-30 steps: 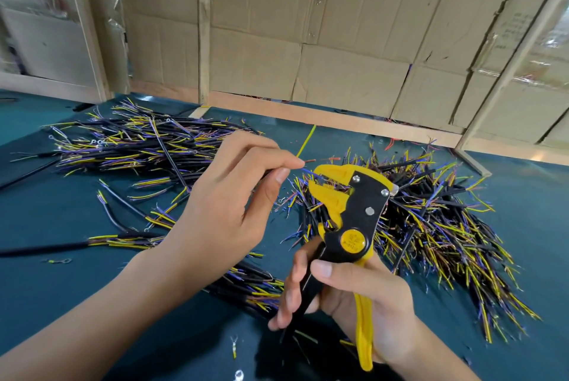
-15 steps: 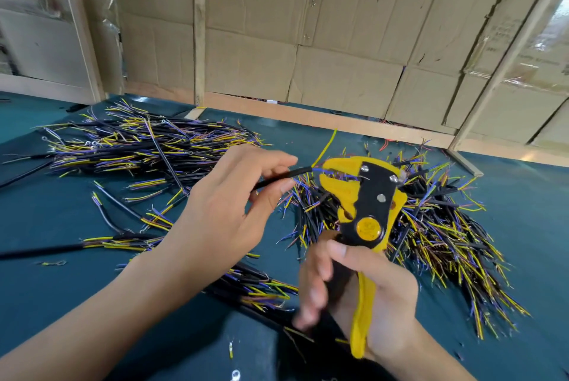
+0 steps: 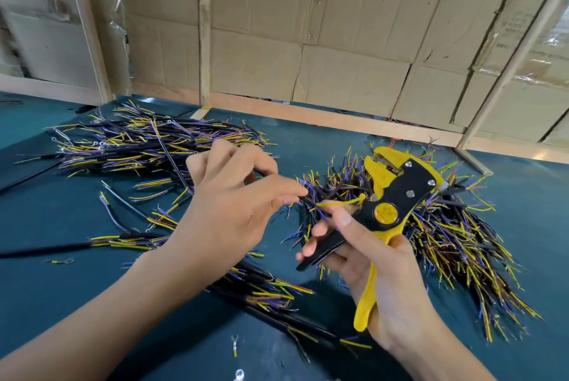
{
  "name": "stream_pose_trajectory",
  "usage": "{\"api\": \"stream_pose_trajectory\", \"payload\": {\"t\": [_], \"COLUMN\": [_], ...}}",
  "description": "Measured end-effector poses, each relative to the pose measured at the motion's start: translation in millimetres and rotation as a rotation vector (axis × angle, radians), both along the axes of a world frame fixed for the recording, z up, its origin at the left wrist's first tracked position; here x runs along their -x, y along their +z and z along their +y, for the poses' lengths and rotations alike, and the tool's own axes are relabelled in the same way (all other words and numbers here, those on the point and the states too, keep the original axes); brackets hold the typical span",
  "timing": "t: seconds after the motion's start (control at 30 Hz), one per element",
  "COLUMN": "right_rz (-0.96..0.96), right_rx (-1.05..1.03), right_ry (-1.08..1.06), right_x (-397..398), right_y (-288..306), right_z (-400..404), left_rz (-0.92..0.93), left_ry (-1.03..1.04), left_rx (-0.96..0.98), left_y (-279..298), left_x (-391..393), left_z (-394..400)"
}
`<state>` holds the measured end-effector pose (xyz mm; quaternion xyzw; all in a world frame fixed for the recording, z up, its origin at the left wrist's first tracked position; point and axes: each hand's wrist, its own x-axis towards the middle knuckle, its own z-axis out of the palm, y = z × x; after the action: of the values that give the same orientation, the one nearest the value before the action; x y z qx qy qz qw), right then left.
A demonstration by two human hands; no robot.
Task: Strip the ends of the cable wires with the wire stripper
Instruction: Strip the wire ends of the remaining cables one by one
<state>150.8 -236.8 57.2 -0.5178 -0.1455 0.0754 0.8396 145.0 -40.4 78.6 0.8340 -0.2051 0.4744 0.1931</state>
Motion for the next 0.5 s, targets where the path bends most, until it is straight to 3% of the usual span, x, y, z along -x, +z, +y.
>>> {"api": "stream_pose_trajectory", "payload": {"t": [0.23,0.33,0.4,0.5], "right_rz": [-0.061,-0.022,0.077,0.198], "right_rx": [-0.010,0.045,0.042,-0.044], "right_ry": [-0.189,-0.322,-0.340,-0.365], "right_x": [-5.3,-15.8,-23.9,-29.2], "right_y": [4.7,14.0,19.7,25.9], "right_z": [-8.3,-23.8,-33.7,-42.4], "left_rz": [0.071,0.530,0.897,1.095], "left_ry": [-0.122,-0.361,-0.333,-0.280], "left_rx": [-0.180,-0.198,-0.366,-0.484], "left_y": [-1.5,0.9,-2.4,-9.2], "left_x": [-0.8,-2.9,-6.7,-8.2], "left_z": [-1.8,11.2,20.5,25.4]}}
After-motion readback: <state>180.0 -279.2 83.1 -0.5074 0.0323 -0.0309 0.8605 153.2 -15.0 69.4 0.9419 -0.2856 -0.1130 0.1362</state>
